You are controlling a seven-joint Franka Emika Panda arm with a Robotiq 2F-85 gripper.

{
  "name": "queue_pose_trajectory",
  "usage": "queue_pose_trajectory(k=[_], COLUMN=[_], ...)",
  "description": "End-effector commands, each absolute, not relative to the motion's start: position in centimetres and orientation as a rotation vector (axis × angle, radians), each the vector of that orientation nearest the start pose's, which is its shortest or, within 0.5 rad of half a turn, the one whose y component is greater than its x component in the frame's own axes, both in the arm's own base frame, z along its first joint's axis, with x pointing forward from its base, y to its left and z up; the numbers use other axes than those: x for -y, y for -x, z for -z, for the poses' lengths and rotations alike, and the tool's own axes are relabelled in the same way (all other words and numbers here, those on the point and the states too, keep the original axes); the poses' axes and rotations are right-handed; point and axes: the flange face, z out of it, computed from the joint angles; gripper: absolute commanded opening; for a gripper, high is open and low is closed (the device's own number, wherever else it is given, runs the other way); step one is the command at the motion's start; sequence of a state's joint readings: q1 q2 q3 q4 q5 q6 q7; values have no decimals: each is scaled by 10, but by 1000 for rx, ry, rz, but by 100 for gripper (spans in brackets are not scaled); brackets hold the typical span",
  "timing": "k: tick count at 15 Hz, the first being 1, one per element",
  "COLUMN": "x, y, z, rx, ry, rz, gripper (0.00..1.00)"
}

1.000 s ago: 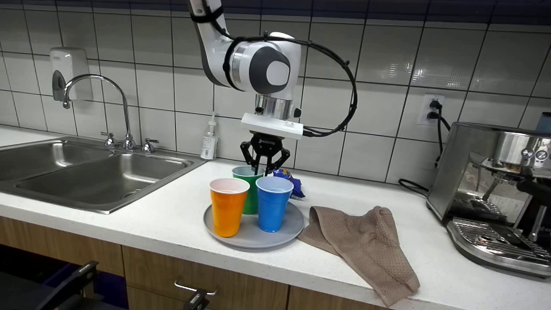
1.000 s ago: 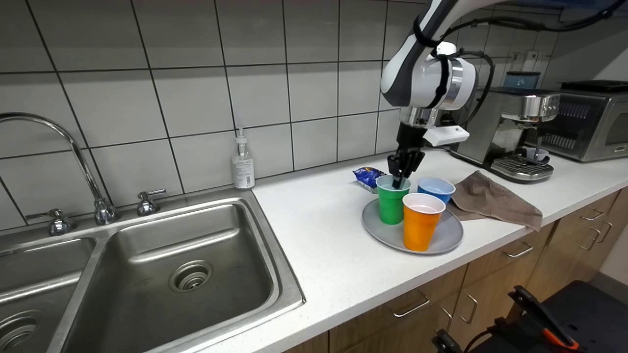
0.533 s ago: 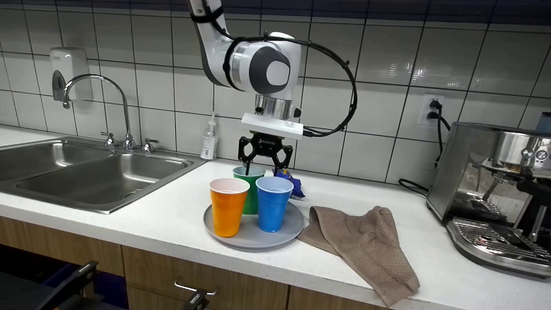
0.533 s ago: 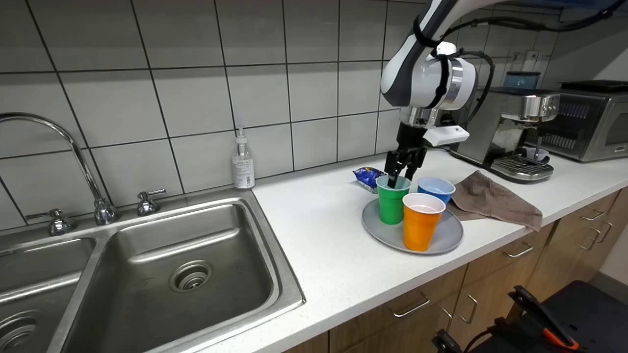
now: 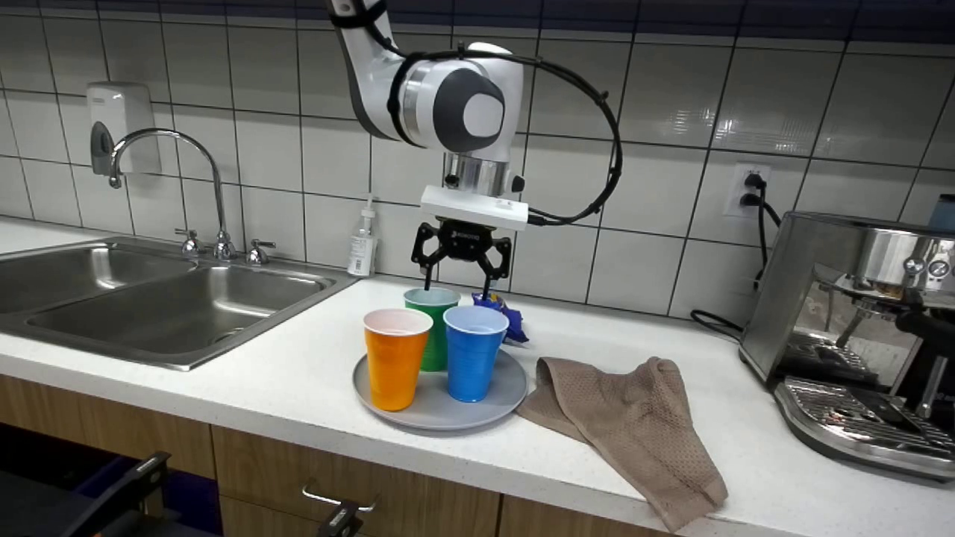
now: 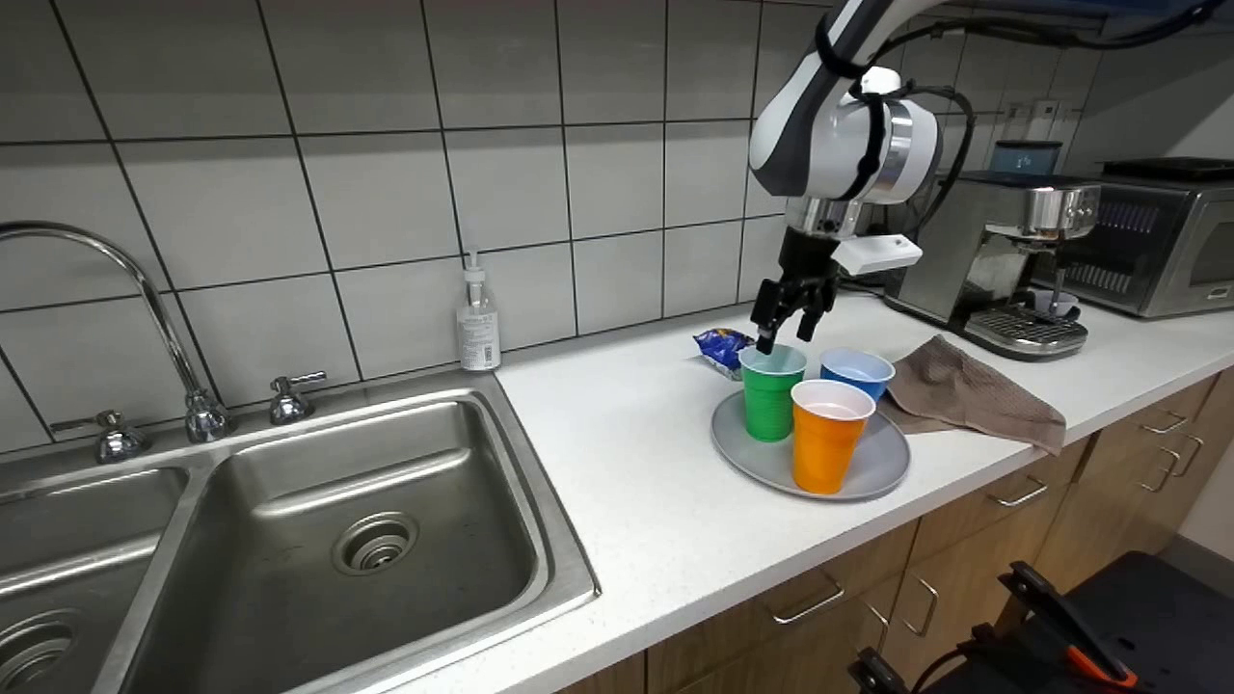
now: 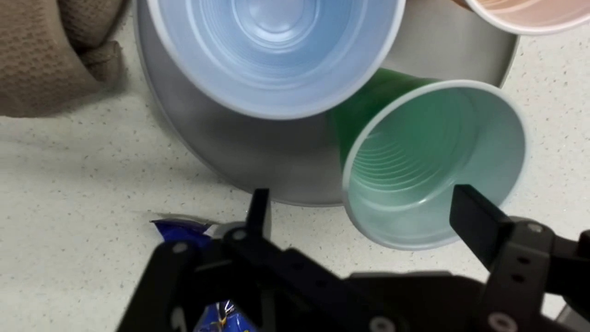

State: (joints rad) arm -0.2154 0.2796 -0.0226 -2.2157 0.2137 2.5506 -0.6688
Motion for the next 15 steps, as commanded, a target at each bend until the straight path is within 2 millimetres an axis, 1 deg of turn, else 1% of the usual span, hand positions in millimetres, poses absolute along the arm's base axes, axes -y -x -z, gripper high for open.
queue_pose_trajectory(k=[1, 5, 8, 11, 15], x=[136, 138, 137, 134, 130], y=[-537, -528, -518, -504, -482], z=[-279, -302, -316, -329, -339], rx=[366, 312, 260, 259, 251], ry=[3045, 3049, 3041, 3026, 3019], rz=[273, 414, 482, 504, 490], gripper=[100, 100, 100, 100, 100])
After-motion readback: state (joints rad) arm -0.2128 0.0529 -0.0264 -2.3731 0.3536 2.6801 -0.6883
